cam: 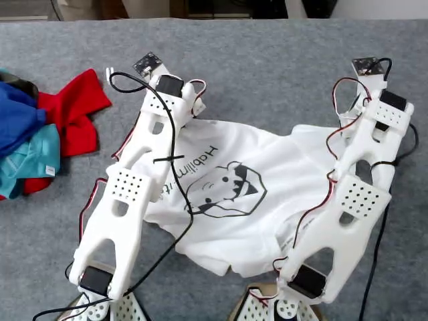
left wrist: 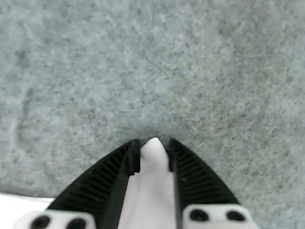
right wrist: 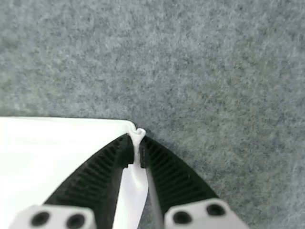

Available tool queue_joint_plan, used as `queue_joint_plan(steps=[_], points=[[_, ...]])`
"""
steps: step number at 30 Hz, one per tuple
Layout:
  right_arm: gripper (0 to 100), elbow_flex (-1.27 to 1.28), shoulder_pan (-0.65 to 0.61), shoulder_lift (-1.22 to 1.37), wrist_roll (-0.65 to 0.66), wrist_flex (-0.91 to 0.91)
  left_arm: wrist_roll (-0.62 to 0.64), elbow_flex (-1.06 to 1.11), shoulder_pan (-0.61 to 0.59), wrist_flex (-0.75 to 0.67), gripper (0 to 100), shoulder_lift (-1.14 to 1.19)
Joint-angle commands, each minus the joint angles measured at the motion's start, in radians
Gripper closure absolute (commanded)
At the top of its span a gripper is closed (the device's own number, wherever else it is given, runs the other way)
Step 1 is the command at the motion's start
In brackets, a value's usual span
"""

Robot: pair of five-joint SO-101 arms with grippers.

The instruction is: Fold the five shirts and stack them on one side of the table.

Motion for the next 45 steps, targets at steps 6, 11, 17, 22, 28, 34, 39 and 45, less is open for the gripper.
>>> queue_joint_plan(steps=[6,11,17,22,28,34,39,45], points=[[99.7,-0.042,0.005,-0.007,0.005,-0.018,-0.084,-0.098,0.058,0.018,98,-0.010],[99.7,-0.045,0.010,-0.015,-0.003,-0.005,-0.166,-0.330,0.055,0.094,98,-0.010],[99.7,-0.249,-0.016,-0.091,-0.003,0.190,-0.262,-0.316,-0.026,0.164,98,-0.200],[99.7,-0.642,-0.061,-0.226,-0.051,0.373,-0.367,-0.318,-0.124,0.163,98,-0.404],[99.7,-0.891,-0.101,-0.426,-0.133,0.405,-0.494,-0.316,-0.198,0.193,98,-0.668],[99.7,-0.866,-0.097,-0.716,-0.229,0.344,-0.614,-0.316,-0.213,0.247,98,-0.926],[99.7,-0.860,-0.097,-0.898,-0.270,0.259,-0.677,-0.316,-0.215,0.250,98,-1.112],[99.7,-0.858,-0.101,-1.067,-0.270,0.178,-0.775,-0.304,-0.241,0.267,98,-1.323]])
